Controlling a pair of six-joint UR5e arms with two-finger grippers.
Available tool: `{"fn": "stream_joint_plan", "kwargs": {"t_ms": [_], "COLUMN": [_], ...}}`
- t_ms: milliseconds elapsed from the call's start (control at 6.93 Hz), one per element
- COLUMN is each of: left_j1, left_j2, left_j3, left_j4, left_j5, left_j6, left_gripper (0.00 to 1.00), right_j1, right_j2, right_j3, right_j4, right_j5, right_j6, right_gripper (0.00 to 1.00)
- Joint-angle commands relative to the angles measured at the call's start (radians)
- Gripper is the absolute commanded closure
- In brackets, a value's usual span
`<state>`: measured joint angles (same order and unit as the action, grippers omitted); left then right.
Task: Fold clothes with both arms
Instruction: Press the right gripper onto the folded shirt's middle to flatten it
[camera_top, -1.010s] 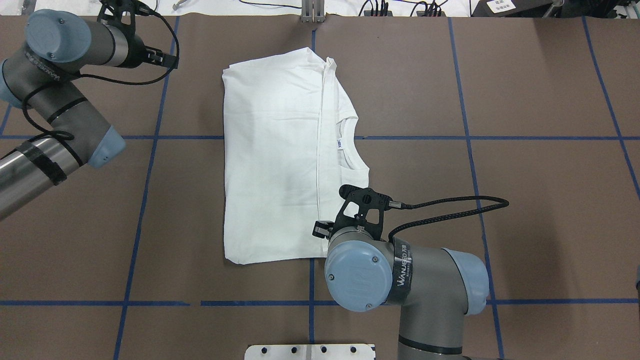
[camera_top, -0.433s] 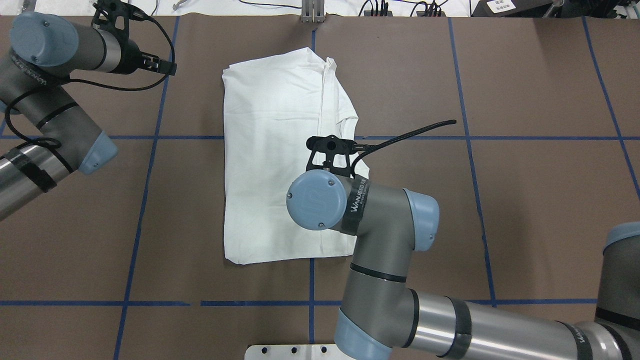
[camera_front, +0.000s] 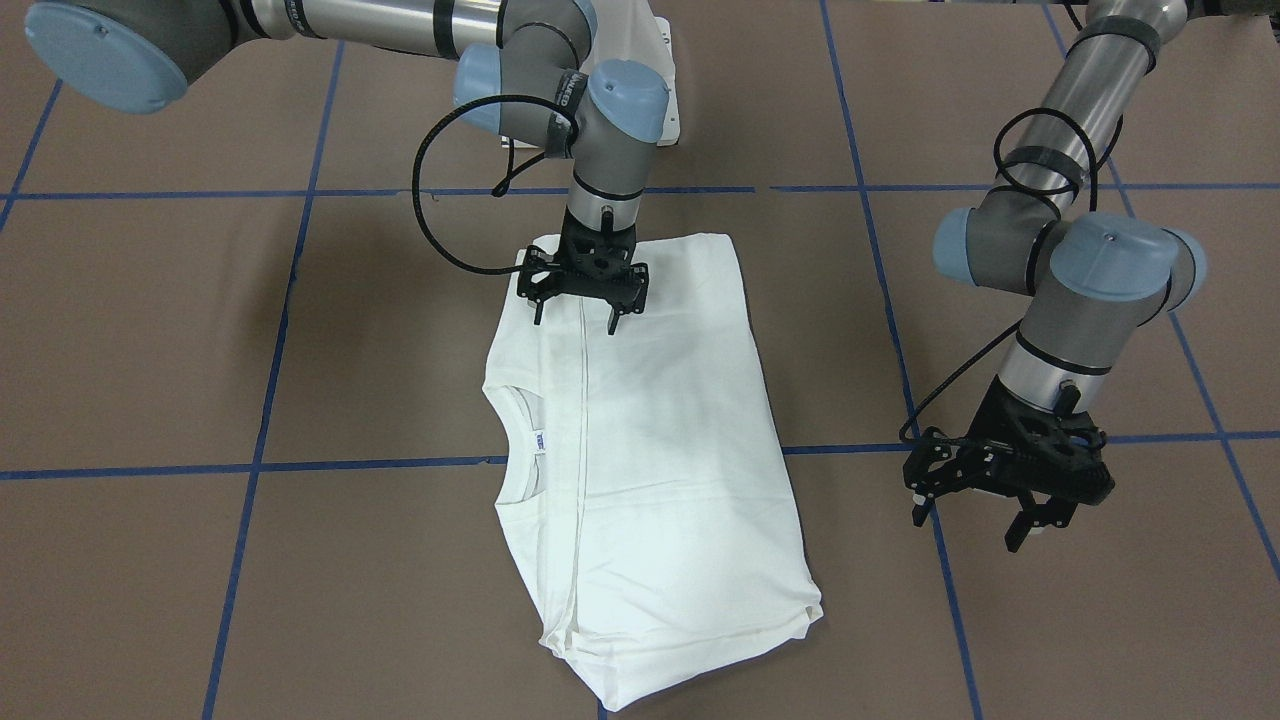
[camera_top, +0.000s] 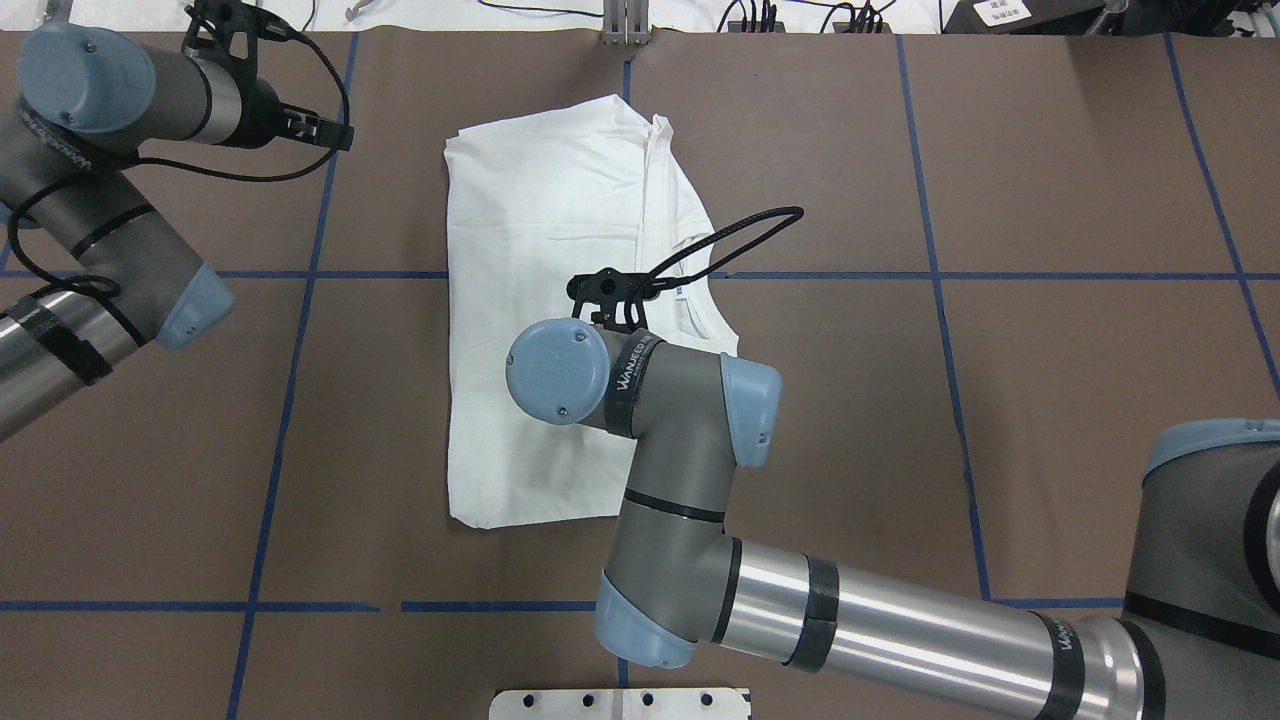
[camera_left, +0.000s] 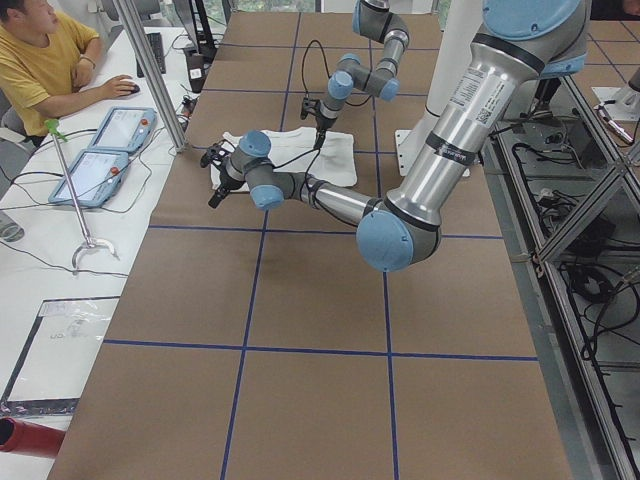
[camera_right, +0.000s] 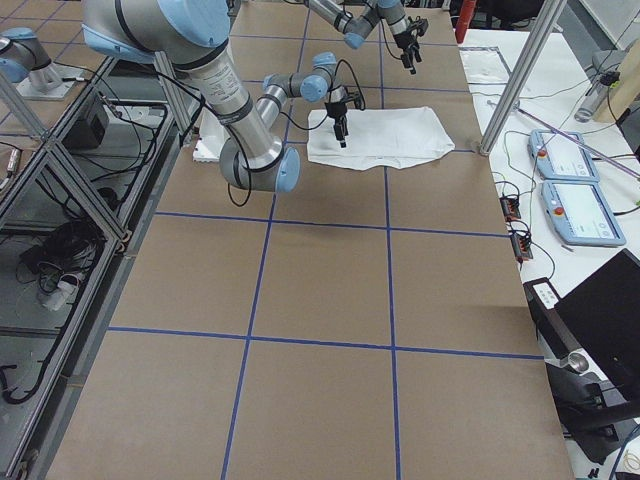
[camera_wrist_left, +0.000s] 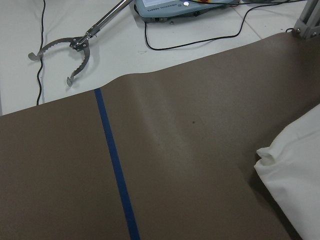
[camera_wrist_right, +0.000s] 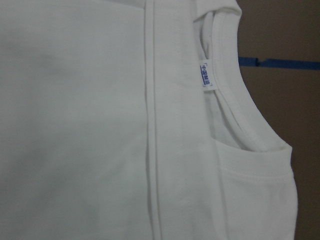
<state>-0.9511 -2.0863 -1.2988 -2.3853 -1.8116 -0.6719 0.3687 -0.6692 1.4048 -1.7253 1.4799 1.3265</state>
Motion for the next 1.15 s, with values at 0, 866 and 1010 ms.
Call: {"fn": "stream_joint_plan", "kwargs": {"t_ms": [0,866,1010], "left_j1": [0.0,0.0,0.0], "left_j2": [0.0,-0.001,-0.001], "left_j3": [0.0,0.0,0.0], "left_j4": [0.0,0.0,0.0], "left_j5": [0.001,0.001,0.001], "left_j6": [0.0,0.0,0.0], "left_gripper": [0.0,0.0,0.0], "right_j1": [0.001,0.007,0.012], "right_j2": [0.013,-0.004,-0.009], "right_j3": [-0.032,-0.01,-0.007], "right_j4": [-0.037,-0.086,-0.091], "right_j5": [0.005,0.005,0.004], "right_j6": [-0.058,-0.13,-0.132], "right_gripper": [0.01,1.0,1.0]}}
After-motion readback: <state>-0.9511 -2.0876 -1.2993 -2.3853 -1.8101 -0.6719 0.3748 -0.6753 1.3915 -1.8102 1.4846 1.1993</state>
